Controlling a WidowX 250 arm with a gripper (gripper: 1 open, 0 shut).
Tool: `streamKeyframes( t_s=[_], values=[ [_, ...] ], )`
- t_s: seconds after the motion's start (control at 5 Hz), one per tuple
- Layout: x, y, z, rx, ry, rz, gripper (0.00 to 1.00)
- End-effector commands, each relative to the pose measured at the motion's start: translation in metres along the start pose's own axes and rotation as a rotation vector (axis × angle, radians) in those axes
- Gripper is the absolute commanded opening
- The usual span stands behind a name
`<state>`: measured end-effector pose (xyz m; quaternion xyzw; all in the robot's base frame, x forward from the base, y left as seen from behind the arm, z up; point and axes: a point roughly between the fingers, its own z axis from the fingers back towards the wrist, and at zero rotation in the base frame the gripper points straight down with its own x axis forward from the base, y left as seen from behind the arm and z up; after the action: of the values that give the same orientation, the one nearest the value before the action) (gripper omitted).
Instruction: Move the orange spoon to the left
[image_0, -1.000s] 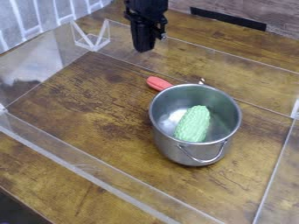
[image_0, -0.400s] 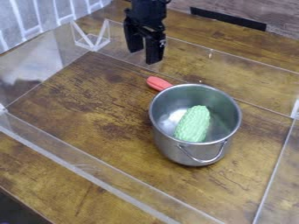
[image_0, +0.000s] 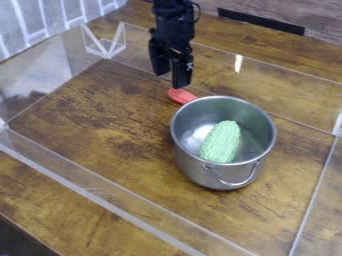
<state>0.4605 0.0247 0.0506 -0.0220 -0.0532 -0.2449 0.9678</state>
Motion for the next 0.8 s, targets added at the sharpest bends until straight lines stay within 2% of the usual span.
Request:
streamKeyframes(
  t_s=[0.0,0.2,0.6],
  values=[
    [-0.001,0.007,0.016,0.014,-0.056,-0.027,0.00],
    [-0.003,0.007,0.014,0.010,-0.053,-0.068,0.00],
    [-0.004,0.008,0.043,0.037,-0.005,-0.114,0.00]
  ],
)
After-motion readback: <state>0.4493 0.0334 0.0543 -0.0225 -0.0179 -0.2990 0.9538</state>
